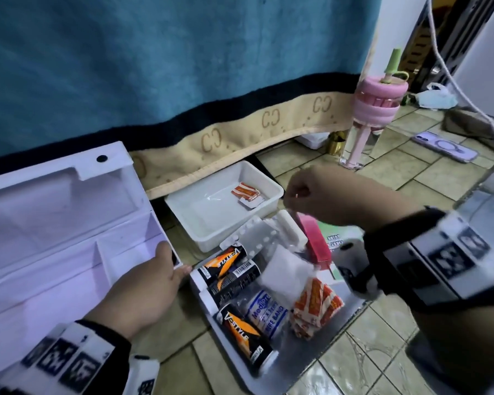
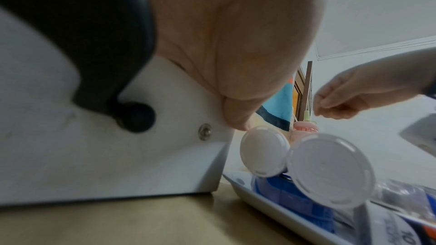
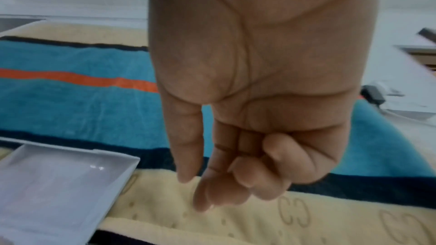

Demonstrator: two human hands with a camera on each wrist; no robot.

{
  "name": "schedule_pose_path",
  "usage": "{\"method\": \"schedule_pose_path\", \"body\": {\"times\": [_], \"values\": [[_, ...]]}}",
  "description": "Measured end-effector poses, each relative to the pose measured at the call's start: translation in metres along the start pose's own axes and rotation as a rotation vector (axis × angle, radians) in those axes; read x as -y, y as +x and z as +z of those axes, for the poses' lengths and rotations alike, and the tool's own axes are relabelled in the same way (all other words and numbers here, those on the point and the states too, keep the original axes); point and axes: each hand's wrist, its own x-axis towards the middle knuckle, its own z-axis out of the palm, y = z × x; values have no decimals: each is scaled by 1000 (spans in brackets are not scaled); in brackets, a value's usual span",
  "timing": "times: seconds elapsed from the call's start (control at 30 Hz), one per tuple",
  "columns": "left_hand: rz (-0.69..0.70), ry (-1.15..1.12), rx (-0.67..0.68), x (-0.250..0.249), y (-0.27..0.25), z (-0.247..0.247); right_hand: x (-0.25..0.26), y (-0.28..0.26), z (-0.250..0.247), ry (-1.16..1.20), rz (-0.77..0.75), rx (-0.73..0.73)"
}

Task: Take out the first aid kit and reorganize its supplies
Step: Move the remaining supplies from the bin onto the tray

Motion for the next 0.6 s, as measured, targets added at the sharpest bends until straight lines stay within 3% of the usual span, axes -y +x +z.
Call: {"method": "schedule_pose_path", "body": {"times": [0.13,0.27,0.33,0.6], "values": [[-13,-12,12,-1,-1,-1,19,56,6,-184,-47,87],[-2,-8,15,-1,-2,-2,28,96,43,-376,-108,336],[3,-6,16,-1,-2,-1,31,105,54,-374,-68,403],[5,0,24,-1,-3,-2,24,120,64,-413,-29,398]]}}
